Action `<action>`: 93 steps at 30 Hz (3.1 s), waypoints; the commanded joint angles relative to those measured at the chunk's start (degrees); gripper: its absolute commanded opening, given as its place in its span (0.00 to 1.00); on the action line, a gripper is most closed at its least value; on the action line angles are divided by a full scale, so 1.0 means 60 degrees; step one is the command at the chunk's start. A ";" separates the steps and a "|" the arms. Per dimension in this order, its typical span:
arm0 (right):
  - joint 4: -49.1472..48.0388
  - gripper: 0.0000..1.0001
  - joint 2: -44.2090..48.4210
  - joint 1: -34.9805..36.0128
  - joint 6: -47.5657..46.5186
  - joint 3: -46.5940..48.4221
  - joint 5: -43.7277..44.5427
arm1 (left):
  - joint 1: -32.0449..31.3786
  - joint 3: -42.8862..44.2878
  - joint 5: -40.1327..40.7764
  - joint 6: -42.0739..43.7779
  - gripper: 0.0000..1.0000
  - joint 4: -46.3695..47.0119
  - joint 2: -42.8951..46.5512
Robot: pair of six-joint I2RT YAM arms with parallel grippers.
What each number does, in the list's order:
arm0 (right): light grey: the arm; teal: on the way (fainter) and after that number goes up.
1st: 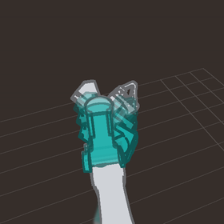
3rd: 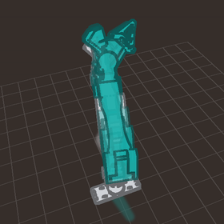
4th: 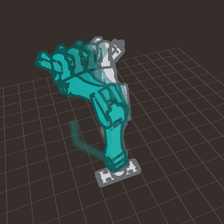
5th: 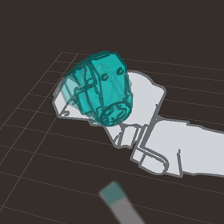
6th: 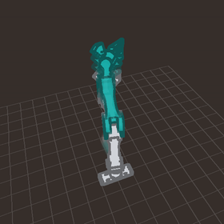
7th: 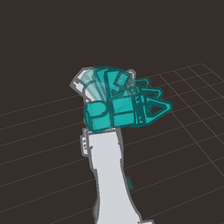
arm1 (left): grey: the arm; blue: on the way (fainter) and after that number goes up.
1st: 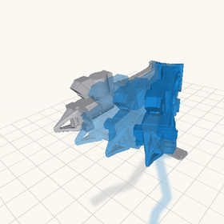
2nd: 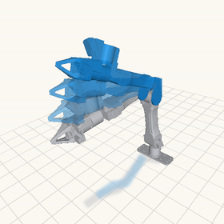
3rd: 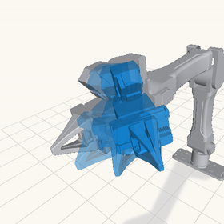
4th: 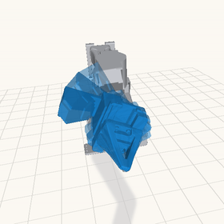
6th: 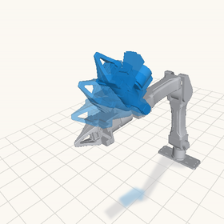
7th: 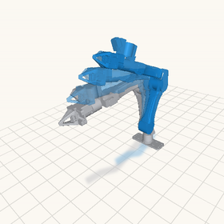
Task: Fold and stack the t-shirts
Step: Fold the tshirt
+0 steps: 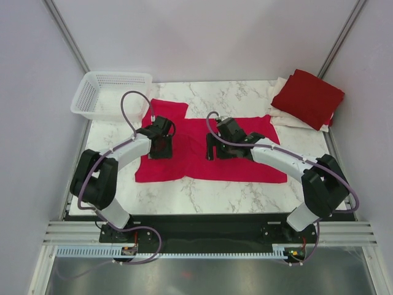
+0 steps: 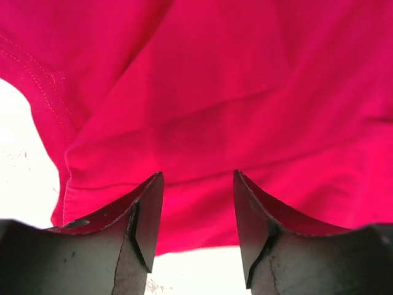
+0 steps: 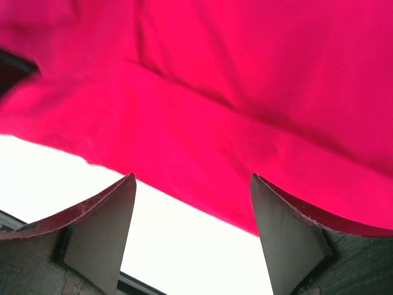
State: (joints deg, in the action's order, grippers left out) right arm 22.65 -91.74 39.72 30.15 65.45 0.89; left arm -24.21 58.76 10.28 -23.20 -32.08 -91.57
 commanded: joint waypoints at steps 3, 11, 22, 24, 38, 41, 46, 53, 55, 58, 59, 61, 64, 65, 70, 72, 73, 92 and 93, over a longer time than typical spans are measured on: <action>-0.0231 0.83 0.1139 -0.0044 0.0058 -0.1151 -0.0001 | -0.0052 0.0357 0.1420 -0.0776 0.65 0.1024 -0.0558; -0.0026 0.84 0.1756 -0.0044 -0.0074 -0.1724 0.0043 | -0.0082 0.0899 0.1217 -0.0922 0.67 0.1434 -0.1436; 0.0179 0.84 0.1829 -0.0029 -0.0177 -0.1797 0.0160 | 0.0035 0.1265 0.2255 -0.0762 0.67 0.1669 -0.1936; 0.0194 0.84 0.1858 -0.0044 -0.0162 -0.1812 0.0175 | 0.0297 0.1411 0.2270 -0.0733 0.68 0.1684 -0.1834; 0.0370 0.85 0.1814 -0.0029 -0.0235 -0.1929 0.0365 | 0.3288 0.1355 0.0923 -0.1143 0.70 0.2005 -0.1002; 0.0355 0.85 0.1625 -0.0044 -0.0235 -0.1871 0.0351 | 0.2500 0.0989 0.1083 -0.0821 0.69 0.2225 -0.0473; 0.0282 0.84 0.1507 -0.0029 -0.0206 -0.1885 0.0248 | 0.1224 0.0680 0.1289 0.0217 0.65 0.2899 -0.0572; 0.0282 0.84 0.1843 -0.0029 -0.0104 -0.2177 0.0365 | 0.0593 0.1192 0.0572 0.0527 0.54 0.2899 -0.1685; 0.0282 0.84 0.1887 -0.0044 -0.0089 -0.2294 0.0394 | 0.0505 0.1251 0.0440 0.0527 0.52 0.2900 -0.1847; 0.0267 0.84 0.1946 -0.0029 -0.0074 -0.2412 0.0395 | 0.0285 0.1310 0.0410 0.0483 0.50 0.2900 -0.2038; 0.0282 0.84 0.1961 -0.0029 -0.0074 -0.2427 0.0423 | 0.0168 0.1339 0.0381 0.0469 0.50 0.2885 -0.2082; 0.0267 0.84 0.1902 -0.0044 -0.0103 -0.2442 0.0453 | 0.0007 0.1368 0.0410 0.0425 0.50 0.2870 -0.2141; 0.0209 0.84 0.1858 -0.0029 -0.0118 -0.2442 0.0438 | -0.0257 0.1427 0.0527 0.0395 0.52 0.2870 -0.2228; 0.0209 0.84 0.1844 -0.0044 -0.0133 -0.2456 0.0438 | -0.0359 0.1441 0.0556 0.0381 0.53 0.2885 -0.2243; 0.0179 0.84 0.1770 -0.0044 -0.0176 -0.2485 0.0453 | -0.0492 0.1486 0.0747 0.0424 0.53 0.2870 -0.2521; 0.0179 0.84 0.1756 -0.0029 -0.0191 -0.2500 0.0467 | -0.0506 0.1486 0.0849 0.0410 0.53 0.2856 -0.2594; 0.0194 0.84 0.1756 -0.0044 -0.0191 -0.2515 0.0482 | -0.0507 0.1471 0.0966 0.0395 0.53 0.2827 -0.2595; 0.0135 0.84 0.1390 -0.0029 -0.0279 -0.2588 0.0424 | -0.0112 0.1237 0.1319 0.0527 0.54 0.2709 -0.2229; 0.0150 0.84 0.1389 -0.0044 -0.0294 -0.2603 0.0438 | -0.0024 0.1193 0.1231 0.0455 0.54 0.2724 -0.2200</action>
State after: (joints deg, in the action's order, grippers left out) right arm 24.40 -83.15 39.53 29.10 50.15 2.87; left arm -25.80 66.04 16.82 -21.89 -16.34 -106.50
